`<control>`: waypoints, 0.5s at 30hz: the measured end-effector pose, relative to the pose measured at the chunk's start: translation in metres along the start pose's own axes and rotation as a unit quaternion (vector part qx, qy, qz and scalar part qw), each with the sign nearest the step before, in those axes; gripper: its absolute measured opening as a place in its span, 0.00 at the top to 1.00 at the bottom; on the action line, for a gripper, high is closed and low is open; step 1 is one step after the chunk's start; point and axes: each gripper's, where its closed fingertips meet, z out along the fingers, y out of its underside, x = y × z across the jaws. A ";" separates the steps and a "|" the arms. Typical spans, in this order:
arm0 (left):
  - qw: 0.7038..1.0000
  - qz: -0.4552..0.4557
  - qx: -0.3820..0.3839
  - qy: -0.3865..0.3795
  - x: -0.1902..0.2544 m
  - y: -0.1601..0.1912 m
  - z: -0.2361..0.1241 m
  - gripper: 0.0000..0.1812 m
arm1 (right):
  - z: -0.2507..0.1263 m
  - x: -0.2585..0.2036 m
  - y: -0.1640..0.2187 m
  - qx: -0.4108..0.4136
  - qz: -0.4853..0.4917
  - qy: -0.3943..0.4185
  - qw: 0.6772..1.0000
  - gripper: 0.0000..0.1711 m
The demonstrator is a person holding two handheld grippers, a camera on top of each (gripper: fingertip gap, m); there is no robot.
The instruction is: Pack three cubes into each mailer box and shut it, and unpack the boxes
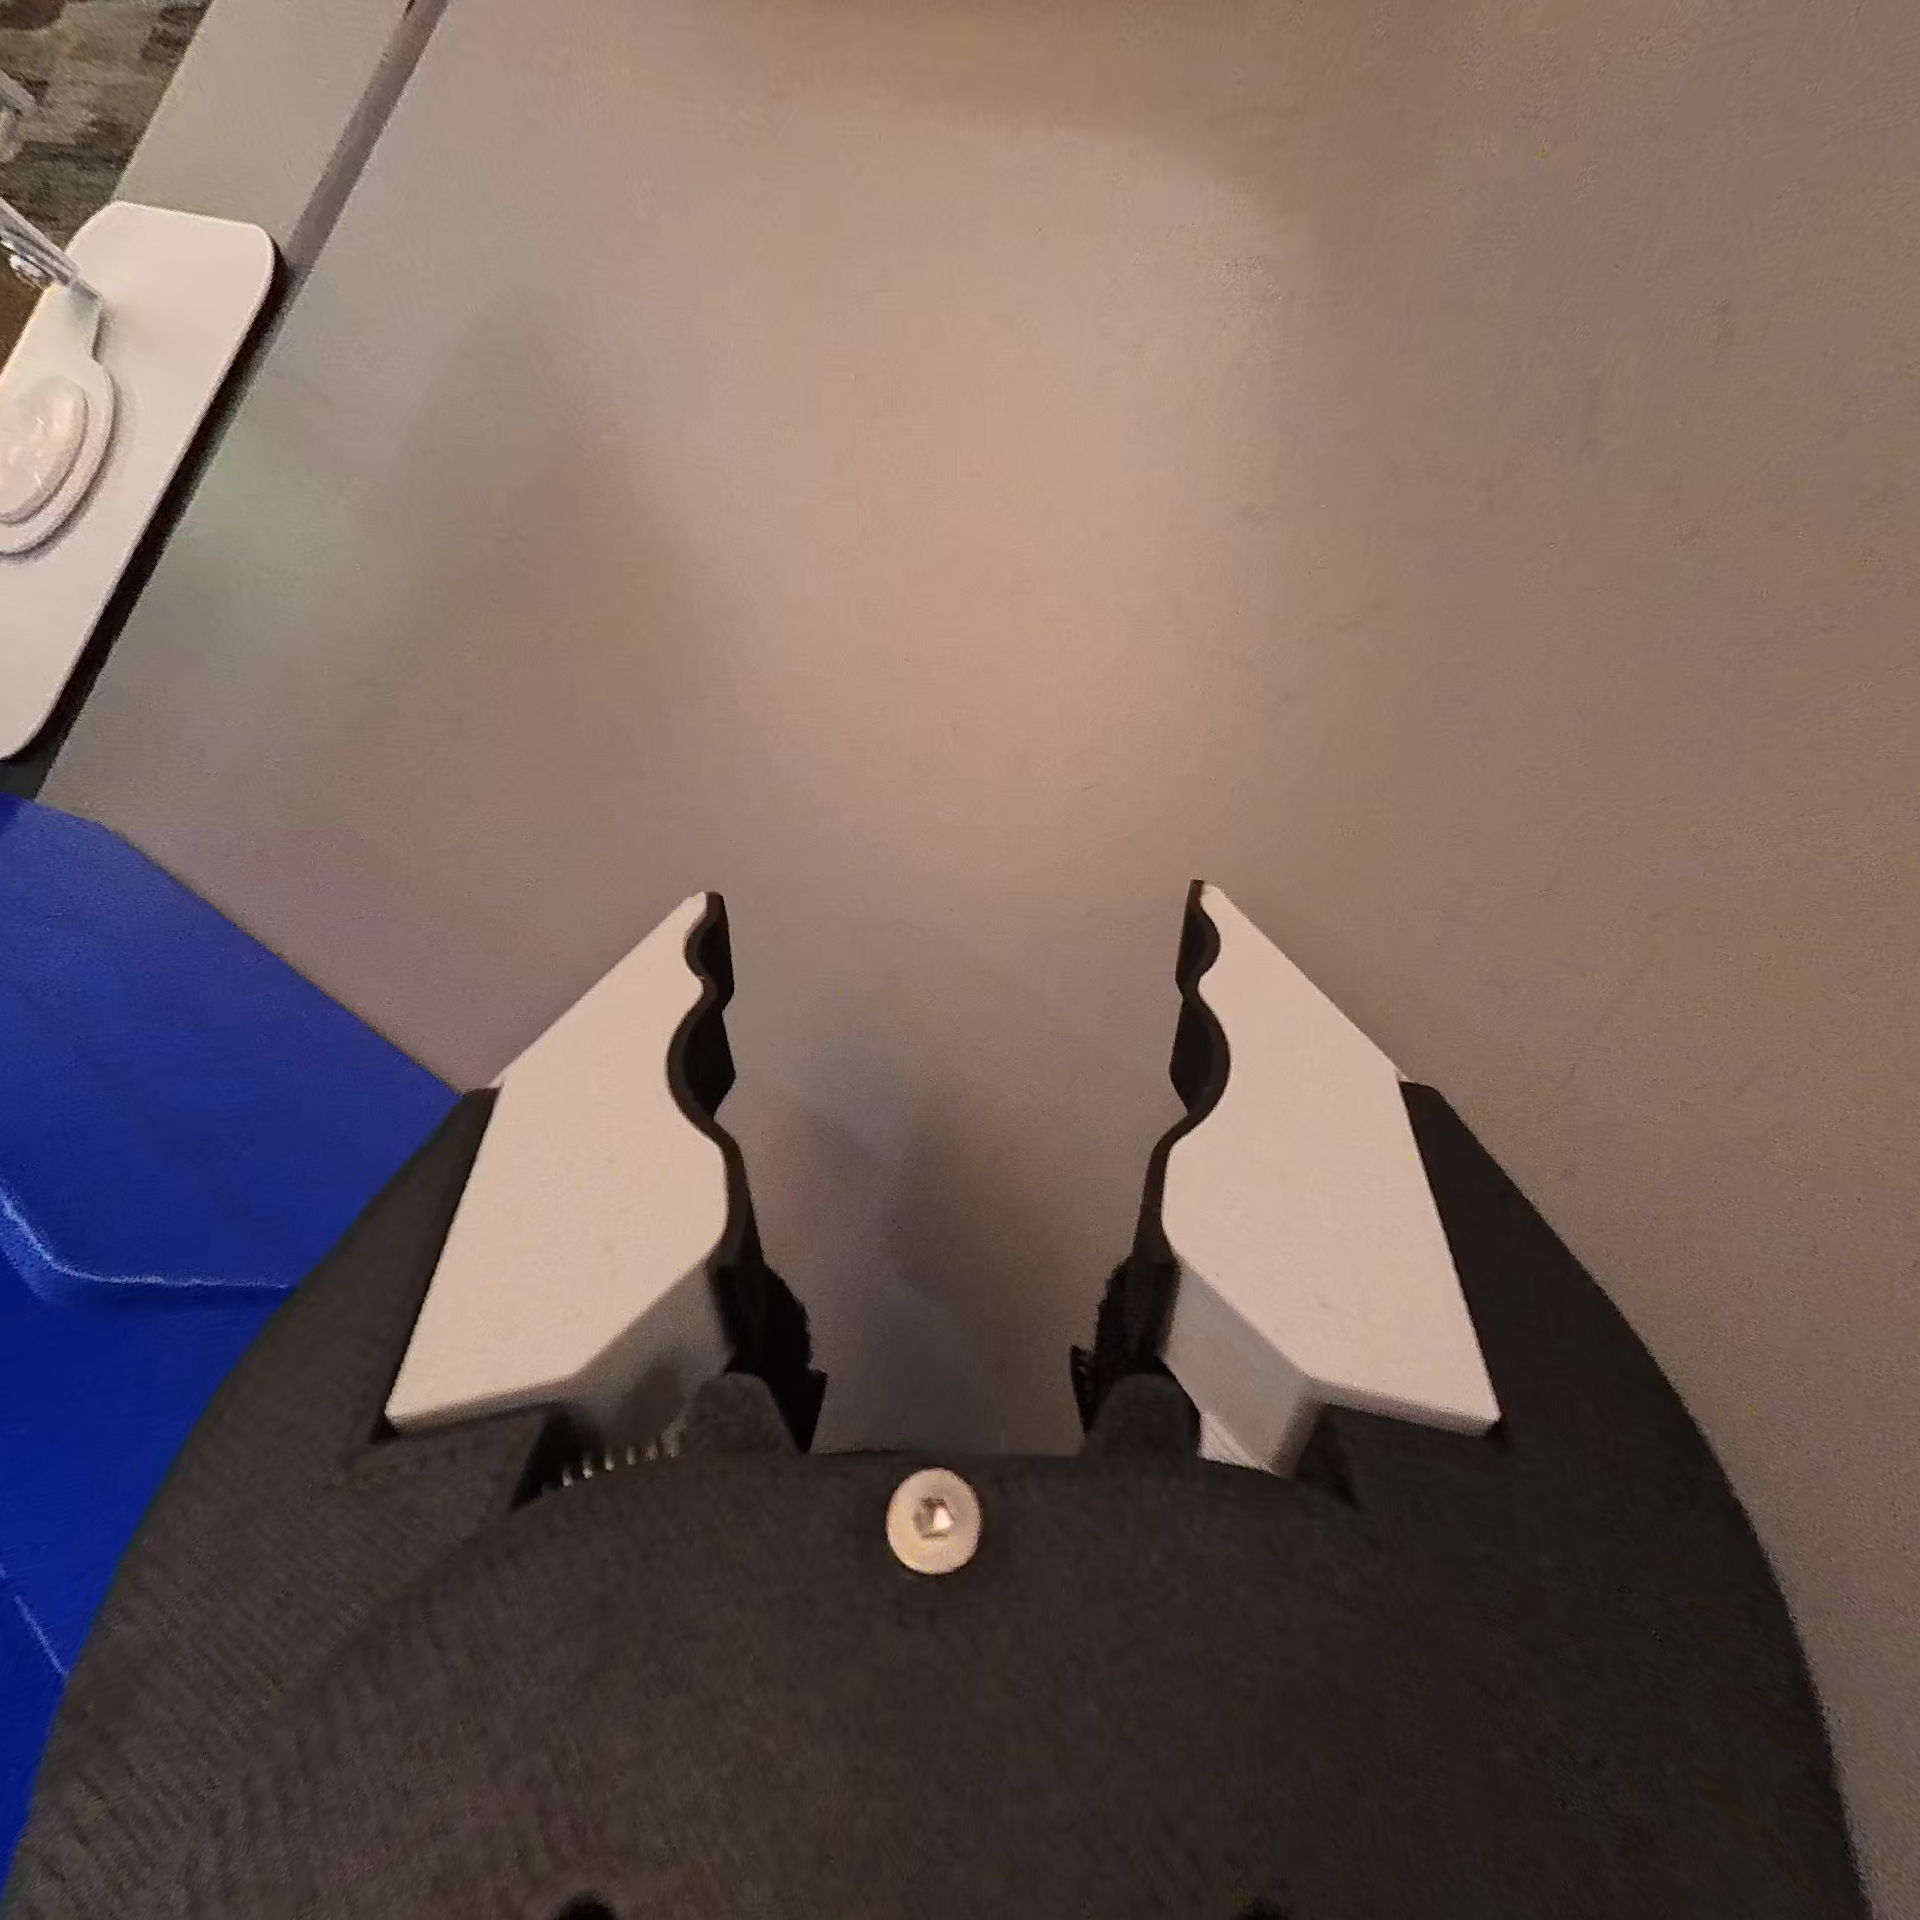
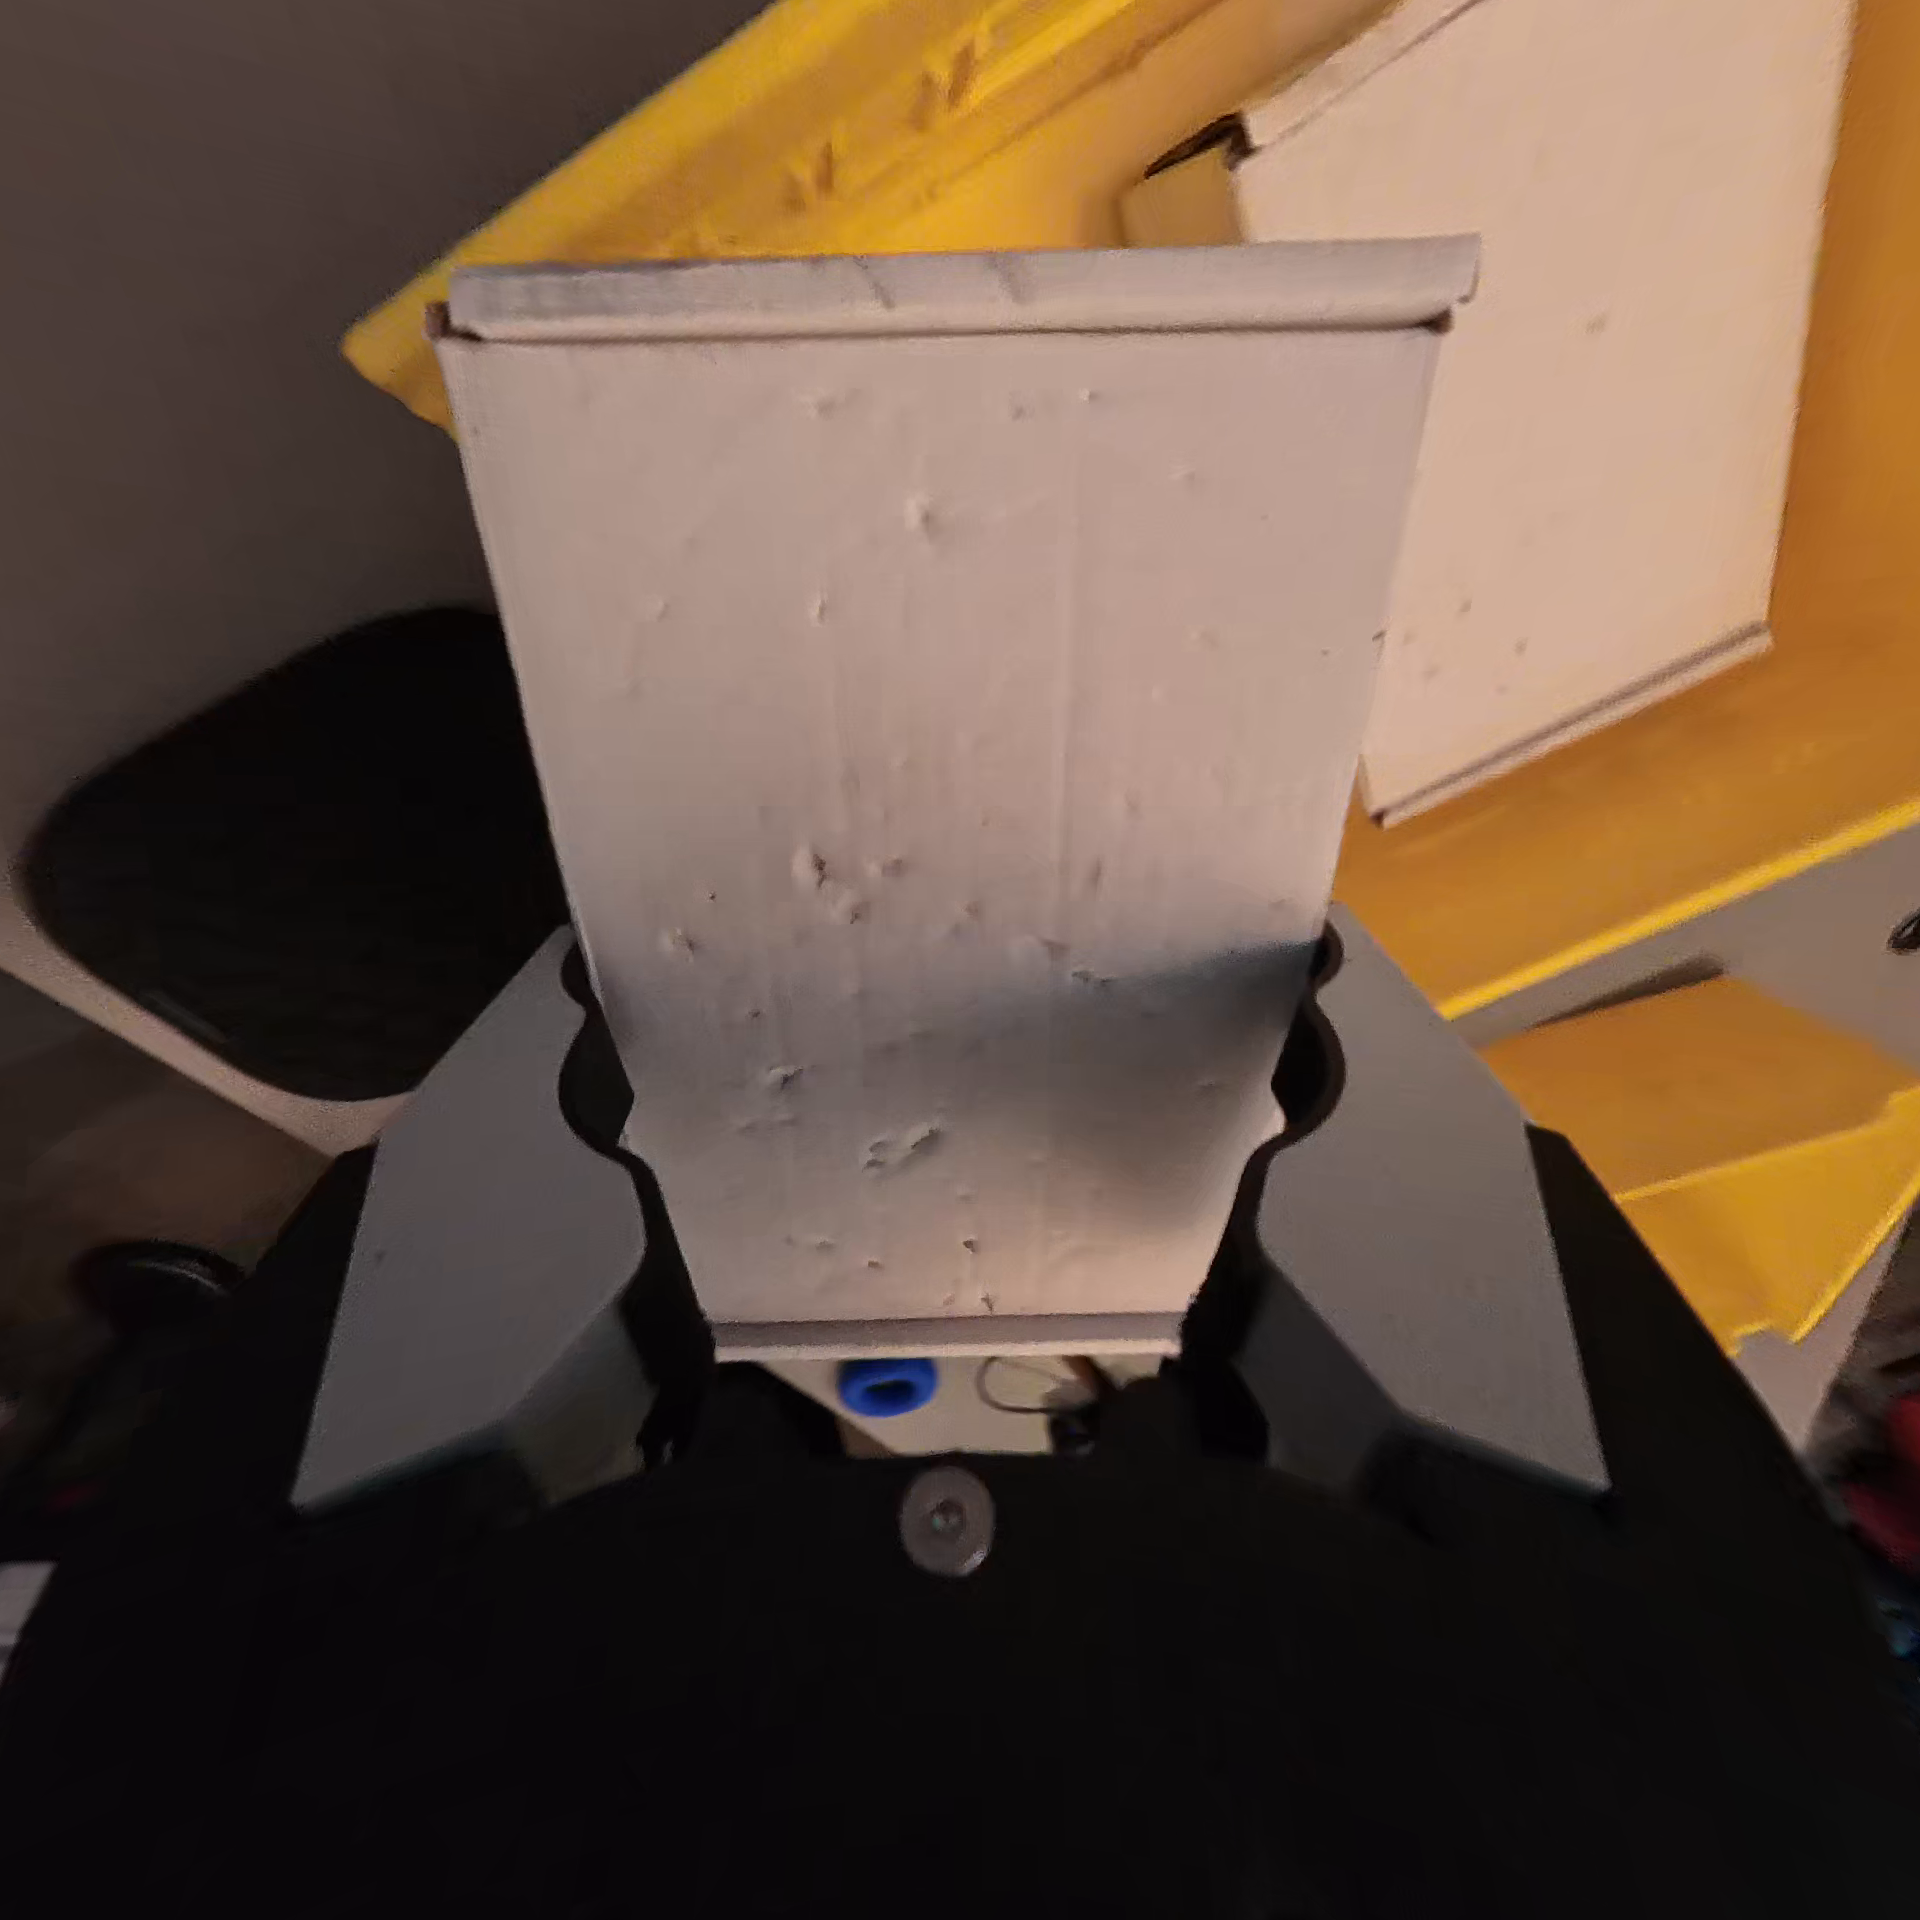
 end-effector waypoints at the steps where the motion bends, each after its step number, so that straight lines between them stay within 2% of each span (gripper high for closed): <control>1: 1.000 0.001 0.001 -0.001 -0.001 0.000 0.000 0.53 | 0.010 0.003 0.000 -0.005 -0.020 0.001 1.000 0.25; 8: 1.000 -0.011 0.000 -0.005 -0.007 0.003 0.003 0.53 | 0.048 0.022 -0.011 0.003 -0.140 0.022 0.990 0.25; 15: 1.000 -0.012 0.003 -0.009 -0.010 0.002 0.004 0.53 | 0.066 0.023 -0.018 0.034 -0.159 -0.003 0.987 0.25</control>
